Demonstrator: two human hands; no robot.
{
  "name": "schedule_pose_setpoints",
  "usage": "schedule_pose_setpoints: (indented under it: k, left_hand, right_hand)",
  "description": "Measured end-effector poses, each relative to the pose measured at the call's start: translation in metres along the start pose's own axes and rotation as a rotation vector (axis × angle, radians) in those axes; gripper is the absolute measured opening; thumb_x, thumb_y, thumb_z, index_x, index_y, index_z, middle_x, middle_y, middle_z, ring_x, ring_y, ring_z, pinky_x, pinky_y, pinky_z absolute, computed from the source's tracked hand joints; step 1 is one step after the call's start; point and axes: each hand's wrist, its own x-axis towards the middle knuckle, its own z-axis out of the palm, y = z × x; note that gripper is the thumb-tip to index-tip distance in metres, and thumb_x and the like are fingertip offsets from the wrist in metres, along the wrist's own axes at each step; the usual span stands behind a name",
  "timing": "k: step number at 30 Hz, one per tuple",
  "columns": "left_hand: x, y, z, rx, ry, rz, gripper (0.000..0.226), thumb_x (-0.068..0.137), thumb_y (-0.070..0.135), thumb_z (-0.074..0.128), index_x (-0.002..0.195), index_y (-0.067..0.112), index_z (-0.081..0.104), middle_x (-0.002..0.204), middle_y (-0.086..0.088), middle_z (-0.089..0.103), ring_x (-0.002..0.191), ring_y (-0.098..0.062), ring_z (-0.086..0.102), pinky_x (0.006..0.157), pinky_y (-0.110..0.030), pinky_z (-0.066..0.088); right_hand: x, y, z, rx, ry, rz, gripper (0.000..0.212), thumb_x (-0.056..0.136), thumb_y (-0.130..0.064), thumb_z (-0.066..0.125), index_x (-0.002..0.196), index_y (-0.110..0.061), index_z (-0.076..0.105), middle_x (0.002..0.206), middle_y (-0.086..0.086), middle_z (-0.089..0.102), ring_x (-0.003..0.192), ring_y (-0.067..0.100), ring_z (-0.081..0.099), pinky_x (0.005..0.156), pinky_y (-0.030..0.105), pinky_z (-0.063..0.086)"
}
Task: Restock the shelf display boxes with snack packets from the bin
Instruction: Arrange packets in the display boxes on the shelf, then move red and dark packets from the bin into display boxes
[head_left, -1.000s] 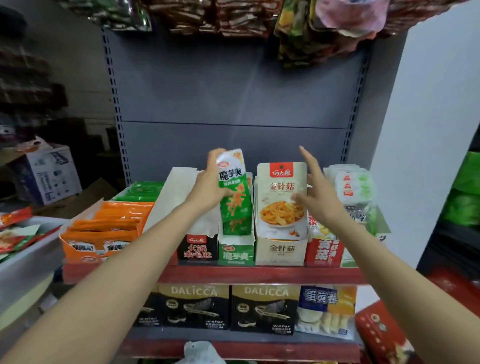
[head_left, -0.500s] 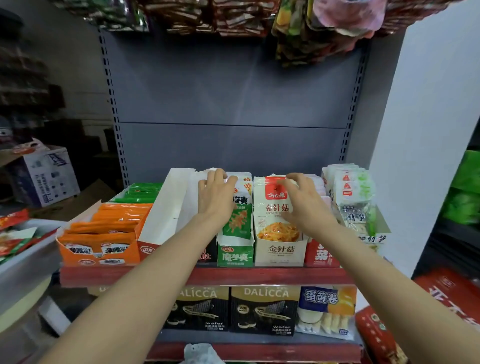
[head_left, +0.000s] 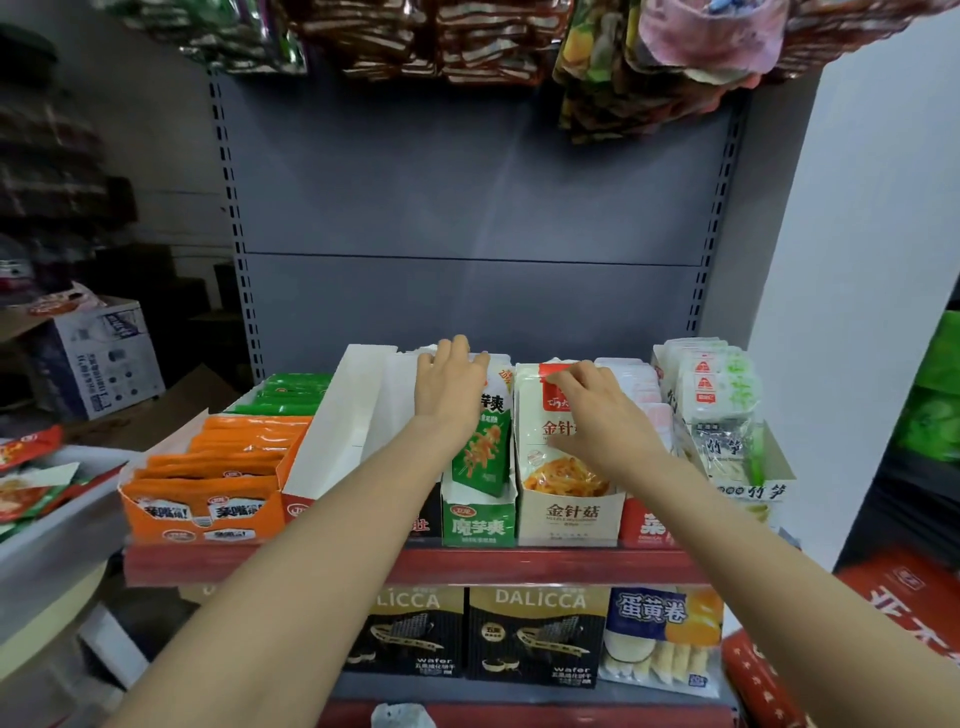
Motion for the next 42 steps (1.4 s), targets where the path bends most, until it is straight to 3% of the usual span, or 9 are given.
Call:
schedule_pose_setpoints:
  k: [3,7,11,16,21,29,33,37,42]
  left_hand:
    - [0.002,-0.001,0.003,-0.024,-0.008,0.073,0.06,0.087,0.018,0.063,0.141,0.024,0.036,0.137,-0.003,0.04,0.127,-0.023,0.037,0.102,-0.034,0.027]
    - [-0.005,-0.005,0.001,-0.1,0.03,0.086,0.048,0.091,0.034,0.056,0.137,0.03,0.043,0.131,-0.001,0.045,0.12,-0.022,0.043,0.099,-0.037,0.03]
    - [-0.001,-0.008,-0.001,0.007,0.078,0.037,0.04,0.089,0.043,0.057,0.127,0.031,0.053,0.12,-0.001,0.047,0.115,-0.022,0.041,0.096,-0.037,0.029]
    - [0.004,0.003,0.006,0.074,0.024,0.003,0.043,0.088,0.029,0.063,0.128,0.025,0.049,0.12,-0.004,0.045,0.111,-0.024,0.041,0.086,-0.034,0.031]
    - [0.007,0.008,0.012,0.044,0.055,-0.041,0.064,0.08,0.019,0.073,0.133,0.024,0.037,0.128,-0.006,0.043,0.116,-0.025,0.042,0.091,-0.037,0.032]
    - [-0.01,-0.005,0.001,-0.174,0.135,0.027,0.042,0.091,0.019,0.056,0.131,0.023,0.043,0.131,0.0,0.043,0.119,-0.021,0.039,0.095,-0.032,0.029]
    - [-0.035,-0.032,-0.026,-0.365,0.119,0.01,0.027,0.093,0.021,0.052,0.12,0.021,0.054,0.12,0.004,0.055,0.114,-0.018,0.049,0.092,-0.035,0.038]
    - [-0.079,-0.086,-0.059,-0.604,0.099,-0.136,0.016,0.089,0.022,0.057,0.104,0.021,0.063,0.087,0.008,0.062,0.083,-0.014,0.059,0.077,-0.031,0.048]
    - [-0.153,-0.188,-0.094,-0.572,0.188,-0.398,0.007,0.088,0.023,0.06,0.086,0.028,0.064,0.073,0.006,0.067,0.073,-0.007,0.061,0.065,-0.025,0.047]
  right_hand:
    - [0.005,-0.001,0.0,0.024,-0.016,-0.004,0.069,0.083,-0.028,0.069,0.141,-0.019,0.034,0.139,-0.002,0.037,0.128,0.018,0.034,0.097,0.03,0.041]
    - [0.01,-0.003,0.0,0.057,-0.046,-0.025,0.067,0.084,-0.032,0.067,0.141,-0.019,0.035,0.143,-0.002,0.036,0.133,0.018,0.031,0.102,0.031,0.037]
    - [0.012,-0.006,0.0,0.008,-0.026,-0.023,0.059,0.084,-0.034,0.067,0.136,-0.017,0.043,0.14,-0.001,0.04,0.128,0.021,0.036,0.1,0.032,0.038]
    - [0.012,-0.01,0.001,-0.023,-0.018,-0.007,0.052,0.082,-0.031,0.069,0.127,-0.015,0.048,0.132,0.001,0.043,0.119,0.022,0.042,0.093,0.032,0.043]
    - [0.014,-0.014,0.0,-0.048,-0.029,0.004,0.058,0.082,-0.027,0.069,0.132,-0.014,0.043,0.136,0.003,0.039,0.122,0.023,0.041,0.095,0.032,0.043]
    - [0.014,-0.026,0.001,0.086,0.023,-0.027,0.05,0.089,-0.021,0.06,0.136,-0.016,0.043,0.135,0.002,0.041,0.124,0.02,0.037,0.098,0.028,0.037]
    - [0.019,-0.063,0.001,0.245,0.101,-0.031,0.034,0.093,-0.017,0.052,0.127,-0.016,0.052,0.125,0.003,0.05,0.118,0.018,0.044,0.093,0.027,0.038]
    - [0.025,-0.127,0.009,0.41,0.099,-0.089,0.029,0.092,-0.015,0.049,0.119,-0.016,0.059,0.116,0.003,0.057,0.11,0.018,0.05,0.09,0.032,0.043]
    - [0.032,-0.24,0.032,0.522,0.064,-0.3,0.028,0.089,-0.012,0.05,0.115,-0.014,0.06,0.114,0.005,0.058,0.112,0.021,0.047,0.093,0.033,0.039]
